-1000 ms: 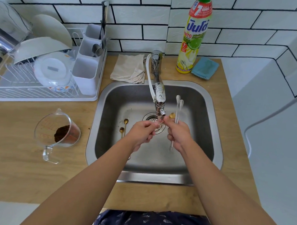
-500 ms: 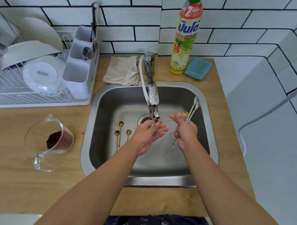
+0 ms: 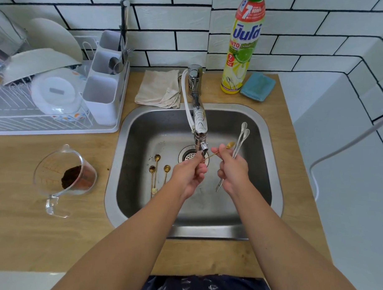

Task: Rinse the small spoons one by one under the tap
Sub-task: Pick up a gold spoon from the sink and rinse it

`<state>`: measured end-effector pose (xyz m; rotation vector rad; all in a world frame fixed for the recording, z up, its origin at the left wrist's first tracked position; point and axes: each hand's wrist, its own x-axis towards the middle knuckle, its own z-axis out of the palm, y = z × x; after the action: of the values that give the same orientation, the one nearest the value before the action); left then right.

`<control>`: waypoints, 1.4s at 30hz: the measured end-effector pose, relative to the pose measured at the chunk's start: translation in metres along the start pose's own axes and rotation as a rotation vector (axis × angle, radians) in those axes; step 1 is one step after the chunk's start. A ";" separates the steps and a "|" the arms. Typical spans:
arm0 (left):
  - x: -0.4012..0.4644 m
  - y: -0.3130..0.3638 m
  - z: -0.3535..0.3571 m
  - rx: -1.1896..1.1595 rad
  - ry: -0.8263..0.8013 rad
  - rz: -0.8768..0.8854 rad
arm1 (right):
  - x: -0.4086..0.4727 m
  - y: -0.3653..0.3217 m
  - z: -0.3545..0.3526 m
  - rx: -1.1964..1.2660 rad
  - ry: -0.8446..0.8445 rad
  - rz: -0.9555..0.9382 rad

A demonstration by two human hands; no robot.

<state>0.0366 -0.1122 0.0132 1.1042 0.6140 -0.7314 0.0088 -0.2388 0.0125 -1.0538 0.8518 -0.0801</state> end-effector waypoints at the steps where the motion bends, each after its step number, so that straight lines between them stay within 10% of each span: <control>1: 0.002 0.001 0.002 0.014 0.037 -0.016 | -0.001 0.000 0.001 0.005 -0.021 -0.004; 8: -0.003 -0.003 -0.006 0.285 -0.174 0.179 | 0.005 -0.001 -0.004 0.050 0.190 0.017; 13: -0.002 -0.002 0.003 0.402 -0.021 0.255 | 0.001 0.007 0.007 0.073 0.236 0.088; 22: -0.009 -0.003 0.000 0.179 -0.191 0.134 | 0.005 0.005 0.004 0.108 0.252 0.067; 29: -0.003 0.001 0.003 0.170 0.039 0.168 | 0.000 0.015 0.008 0.053 0.223 0.045; 34: -0.010 -0.003 -0.003 -0.021 -0.206 0.085 | 0.003 0.008 -0.002 0.070 0.199 0.040; 42: -0.001 0.009 -0.004 0.033 0.005 -0.008 | -0.003 0.013 0.012 0.049 0.169 -0.003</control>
<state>0.0426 -0.1061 0.0178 1.1345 0.6123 -0.7482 0.0108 -0.2217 0.0066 -1.0121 0.9963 -0.1941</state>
